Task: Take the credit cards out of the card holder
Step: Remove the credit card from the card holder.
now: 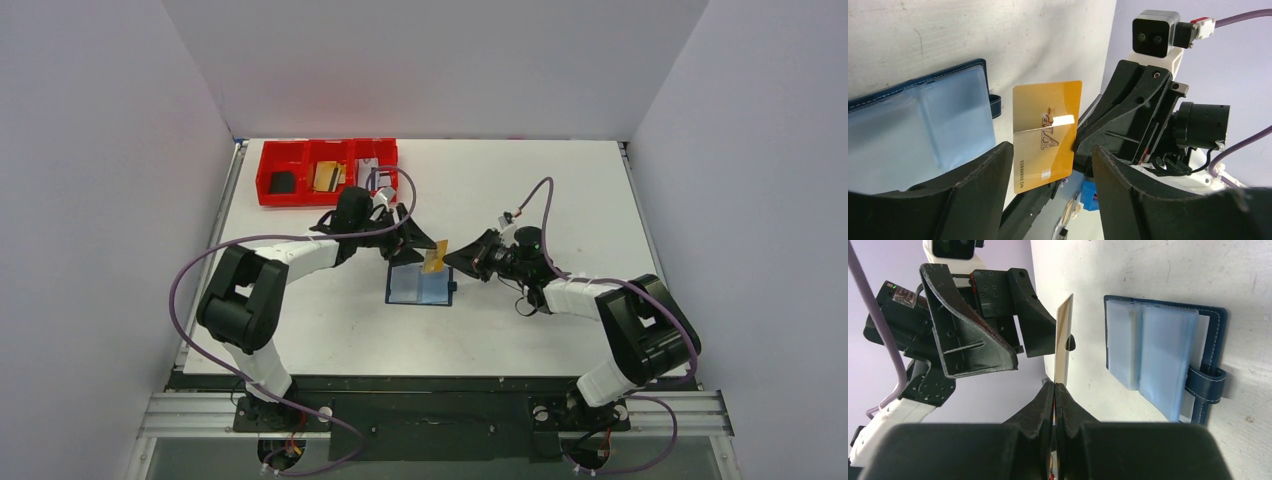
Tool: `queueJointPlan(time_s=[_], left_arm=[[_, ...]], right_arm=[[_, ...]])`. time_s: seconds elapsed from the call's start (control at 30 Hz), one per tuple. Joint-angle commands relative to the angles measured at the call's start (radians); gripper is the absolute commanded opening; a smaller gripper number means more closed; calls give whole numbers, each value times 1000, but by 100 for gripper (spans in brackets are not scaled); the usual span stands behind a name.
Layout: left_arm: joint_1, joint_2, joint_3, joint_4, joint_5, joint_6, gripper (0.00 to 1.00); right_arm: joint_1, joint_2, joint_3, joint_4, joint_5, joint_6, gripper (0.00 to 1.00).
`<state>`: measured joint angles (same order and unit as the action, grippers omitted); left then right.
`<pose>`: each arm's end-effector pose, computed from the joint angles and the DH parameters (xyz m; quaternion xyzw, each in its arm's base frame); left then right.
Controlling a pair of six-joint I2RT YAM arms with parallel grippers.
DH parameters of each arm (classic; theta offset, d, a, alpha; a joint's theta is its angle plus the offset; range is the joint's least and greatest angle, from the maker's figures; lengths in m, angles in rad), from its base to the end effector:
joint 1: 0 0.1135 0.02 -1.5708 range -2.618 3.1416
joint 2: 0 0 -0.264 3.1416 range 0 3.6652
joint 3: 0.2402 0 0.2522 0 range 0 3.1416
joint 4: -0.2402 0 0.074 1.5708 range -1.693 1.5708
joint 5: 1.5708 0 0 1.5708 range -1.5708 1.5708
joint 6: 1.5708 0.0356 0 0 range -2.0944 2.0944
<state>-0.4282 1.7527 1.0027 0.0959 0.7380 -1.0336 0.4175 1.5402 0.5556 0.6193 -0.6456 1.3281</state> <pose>0.3244 -0.1744 0.1890 -0.0970 0.8460 -0.5163 0.0914 0.2592 0.1384 0.1699 0.1820 0.7807 0.5798 0.1453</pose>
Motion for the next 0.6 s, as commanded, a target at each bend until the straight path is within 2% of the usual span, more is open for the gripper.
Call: queueJointPlan(time_s=[0.0,0.3,0.43,0.57], left_arm=[[8,-2,-9,93,33,-25,57],[8,-3,-22,103,37,-30,57],[8,-1,-35,166,59,-77,55],[7,11,-67,307,101,-181,49]], right_arm=[[-8,-58,29,78,-13,21,0],[-7,-75,34,76,-15,30,0],[-2,-63,38,74,-20,25,0],[6,-46,38,87,-19,24,0]])
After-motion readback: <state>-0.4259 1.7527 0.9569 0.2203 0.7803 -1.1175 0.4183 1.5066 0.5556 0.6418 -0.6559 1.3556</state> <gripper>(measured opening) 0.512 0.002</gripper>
